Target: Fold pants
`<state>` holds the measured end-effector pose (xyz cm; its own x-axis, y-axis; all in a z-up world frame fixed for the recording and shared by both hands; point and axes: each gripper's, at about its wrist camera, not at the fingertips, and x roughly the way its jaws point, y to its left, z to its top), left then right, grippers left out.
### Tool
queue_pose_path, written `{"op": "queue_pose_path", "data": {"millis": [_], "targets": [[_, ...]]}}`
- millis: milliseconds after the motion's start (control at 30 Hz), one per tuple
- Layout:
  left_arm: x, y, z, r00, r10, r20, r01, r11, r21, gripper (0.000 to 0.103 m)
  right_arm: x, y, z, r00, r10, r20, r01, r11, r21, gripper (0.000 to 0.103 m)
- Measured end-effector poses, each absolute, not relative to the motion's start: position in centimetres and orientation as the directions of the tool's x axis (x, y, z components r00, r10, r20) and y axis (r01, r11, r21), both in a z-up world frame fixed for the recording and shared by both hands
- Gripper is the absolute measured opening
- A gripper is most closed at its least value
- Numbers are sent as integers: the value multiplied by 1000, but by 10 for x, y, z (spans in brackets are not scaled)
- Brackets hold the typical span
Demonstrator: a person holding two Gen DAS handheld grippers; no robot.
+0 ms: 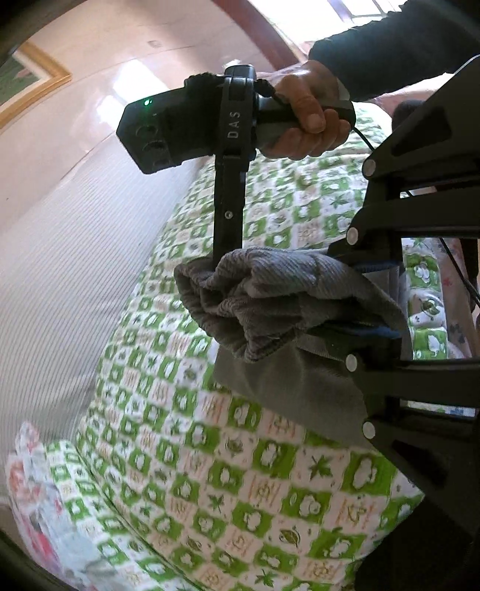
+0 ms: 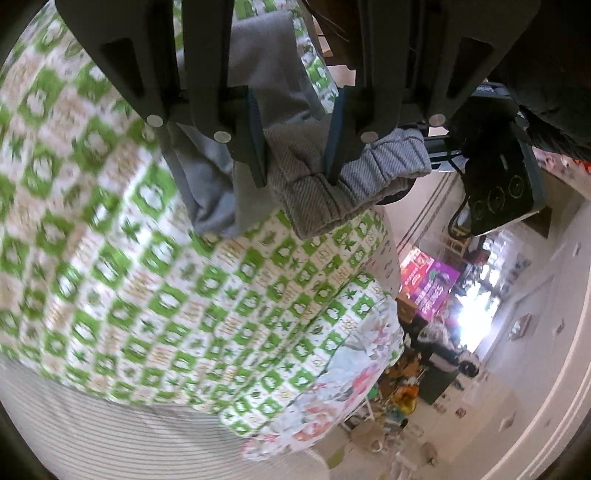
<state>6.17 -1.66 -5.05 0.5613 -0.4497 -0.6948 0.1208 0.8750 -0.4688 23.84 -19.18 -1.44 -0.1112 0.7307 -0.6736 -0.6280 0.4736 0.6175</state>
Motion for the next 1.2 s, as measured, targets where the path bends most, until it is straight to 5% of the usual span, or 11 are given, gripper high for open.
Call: {"op": "queue_pose_path", "data": {"millis": [233, 600, 1200], "targets": [[57, -34, -58, 545, -454, -705, 187, 885, -425, 23, 230, -219, -31, -71, 756, -651, -596, 491, 635, 34], [51, -47, -66, 491, -494, -718, 262, 869, -419, 47, 221, -262, -62, -27, 756, -654, -458, 572, 680, 38], [47, -30, -57, 468, -565, -679, 299, 825, -481, 51, 199, -303, -37, 145, 753, -642, -381, 641, 666, 38]]}}
